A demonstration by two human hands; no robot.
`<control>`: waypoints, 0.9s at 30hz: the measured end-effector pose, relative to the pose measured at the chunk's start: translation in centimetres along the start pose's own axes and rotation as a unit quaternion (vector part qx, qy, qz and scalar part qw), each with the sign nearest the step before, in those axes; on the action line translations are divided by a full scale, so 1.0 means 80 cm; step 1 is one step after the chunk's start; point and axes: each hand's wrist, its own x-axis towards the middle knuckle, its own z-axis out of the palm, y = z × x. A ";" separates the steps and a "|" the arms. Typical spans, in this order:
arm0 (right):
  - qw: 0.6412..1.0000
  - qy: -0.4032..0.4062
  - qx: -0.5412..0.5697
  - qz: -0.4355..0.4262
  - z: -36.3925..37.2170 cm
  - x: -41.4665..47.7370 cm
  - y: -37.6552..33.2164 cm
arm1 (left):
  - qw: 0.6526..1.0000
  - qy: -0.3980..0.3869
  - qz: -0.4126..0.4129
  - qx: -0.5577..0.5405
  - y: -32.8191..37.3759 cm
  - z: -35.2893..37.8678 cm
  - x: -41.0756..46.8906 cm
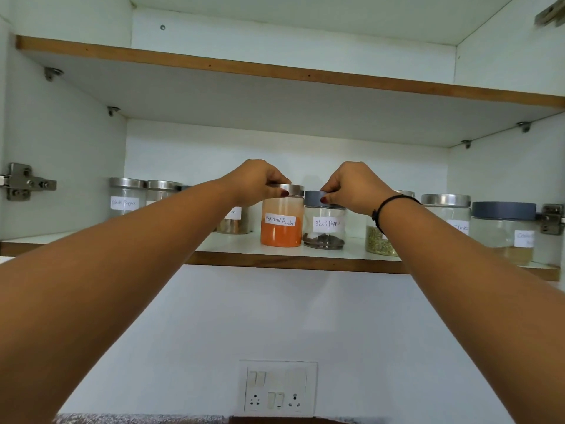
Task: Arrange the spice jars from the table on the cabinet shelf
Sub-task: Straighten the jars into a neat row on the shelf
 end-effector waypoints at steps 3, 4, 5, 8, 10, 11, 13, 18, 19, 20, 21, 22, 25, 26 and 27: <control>1.000 0.002 0.000 0.002 0.005 0.006 0.002 | 1.000 0.003 -0.005 -0.002 -0.007 0.005 0.008; 1.000 0.003 -0.001 0.003 0.008 0.009 0.002 | 1.000 0.003 -0.006 -0.002 -0.010 0.007 0.011; 1.000 0.004 -0.004 0.003 0.011 0.012 0.002 | 1.000 0.002 -0.005 -0.002 -0.014 0.008 0.013; 1.000 0.007 -0.002 0.009 0.022 0.021 0.004 | 1.000 0.000 -0.003 -0.001 -0.026 0.011 0.021; 1.000 0.010 0.001 0.013 0.029 0.027 0.006 | 1.000 0.001 -0.002 -0.004 -0.033 0.014 0.026; 1.000 0.011 0.001 0.013 0.032 0.029 0.006 | 1.000 0.001 0.000 -0.006 -0.036 0.015 0.028; 1.000 0.014 0.000 0.012 0.038 0.034 0.007 | 1.000 0.000 0.004 -0.008 -0.042 0.016 0.032; 1.000 0.020 -0.004 0.017 0.052 0.050 0.009 | 1.000 -0.004 0.010 -0.018 -0.060 0.019 0.045; 1.000 0.021 -0.005 0.019 0.056 0.053 0.009 | 1.000 -0.002 0.010 -0.018 -0.063 0.021 0.048; 1.000 0.022 -0.006 0.020 0.060 0.057 0.010 | 1.000 -0.001 0.010 -0.018 -0.066 0.023 0.051; 1.000 0.023 -0.007 0.021 0.063 0.061 0.010 | 1.000 0.000 0.010 -0.018 -0.069 0.024 0.054; 0.999 0.023 -0.008 0.022 0.067 0.065 0.011 | 1.000 -0.002 0.011 -0.018 -0.072 0.025 0.058; 0.999 0.023 -0.014 0.025 0.077 0.076 0.014 | 1.000 -0.010 0.012 -0.017 -0.080 0.027 0.065; 0.999 0.024 -0.015 0.026 0.081 0.079 0.015 | 1.000 -0.010 0.012 -0.018 -0.083 0.027 0.067; 0.999 0.024 -0.016 0.026 0.084 0.082 0.016 | 1.000 -0.010 0.012 -0.019 -0.086 0.028 0.069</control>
